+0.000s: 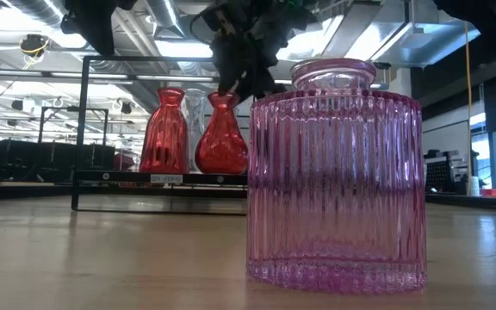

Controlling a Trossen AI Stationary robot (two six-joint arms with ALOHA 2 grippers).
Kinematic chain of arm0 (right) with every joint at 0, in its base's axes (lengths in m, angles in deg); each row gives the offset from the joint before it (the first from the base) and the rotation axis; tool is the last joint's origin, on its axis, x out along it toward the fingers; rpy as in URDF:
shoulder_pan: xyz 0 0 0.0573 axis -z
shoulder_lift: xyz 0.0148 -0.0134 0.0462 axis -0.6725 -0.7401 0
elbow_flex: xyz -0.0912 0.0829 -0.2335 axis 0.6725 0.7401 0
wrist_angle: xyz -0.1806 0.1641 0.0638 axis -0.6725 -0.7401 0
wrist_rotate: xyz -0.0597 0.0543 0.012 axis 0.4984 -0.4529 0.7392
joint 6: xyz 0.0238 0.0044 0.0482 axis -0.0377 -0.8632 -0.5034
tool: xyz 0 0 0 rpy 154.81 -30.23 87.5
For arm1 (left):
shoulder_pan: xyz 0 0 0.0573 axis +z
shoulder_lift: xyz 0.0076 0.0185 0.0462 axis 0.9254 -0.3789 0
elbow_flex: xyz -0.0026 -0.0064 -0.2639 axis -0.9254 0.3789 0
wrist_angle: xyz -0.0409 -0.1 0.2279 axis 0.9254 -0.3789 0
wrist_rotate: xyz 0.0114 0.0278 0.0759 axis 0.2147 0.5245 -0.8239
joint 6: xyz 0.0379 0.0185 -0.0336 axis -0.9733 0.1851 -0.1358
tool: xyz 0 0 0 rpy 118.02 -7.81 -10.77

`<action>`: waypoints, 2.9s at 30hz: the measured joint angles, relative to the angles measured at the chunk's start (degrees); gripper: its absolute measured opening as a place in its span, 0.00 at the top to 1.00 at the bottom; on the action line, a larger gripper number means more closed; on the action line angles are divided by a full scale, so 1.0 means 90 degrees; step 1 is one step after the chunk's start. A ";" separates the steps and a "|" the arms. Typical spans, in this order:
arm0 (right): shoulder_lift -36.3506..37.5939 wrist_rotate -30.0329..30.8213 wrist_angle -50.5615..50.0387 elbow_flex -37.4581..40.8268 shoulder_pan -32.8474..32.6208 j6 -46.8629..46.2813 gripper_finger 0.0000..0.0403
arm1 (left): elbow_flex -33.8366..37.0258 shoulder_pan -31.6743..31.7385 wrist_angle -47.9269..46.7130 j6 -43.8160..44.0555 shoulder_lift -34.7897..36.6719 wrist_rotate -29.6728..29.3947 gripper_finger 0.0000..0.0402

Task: Sort vases onto shelf
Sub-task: Put the transparent vase on the shelf

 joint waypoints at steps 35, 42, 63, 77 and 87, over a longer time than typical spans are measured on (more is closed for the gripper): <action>0.0745 0.1885 -0.3089 -0.0801 -0.1571 -0.0438 0.79 | 0.0002 -0.0002 0.0075 -0.0028 0.0000 0.0374 0.86; 0.1868 0.1711 -0.1489 0.1048 -0.1949 -0.1207 0.87 | 0.0005 -0.0002 0.0053 -0.0076 0.0000 0.0377 0.86; 0.2633 0.1310 0.0628 0.3084 -0.1958 -0.1936 0.99 | 0.0010 0.0000 -0.0019 0.0020 0.0000 0.0680 0.86; 0.2006 0.0964 0.0881 0.3087 -0.1958 -0.1811 0.99 | 0.0012 -0.0002 -0.0019 -0.0027 0.0002 0.0658 0.86; 0.1817 0.0757 0.0696 0.3031 -0.1928 -0.1493 1.00 | 0.0012 0.0000 -0.0049 -0.0172 0.0000 0.0658 0.86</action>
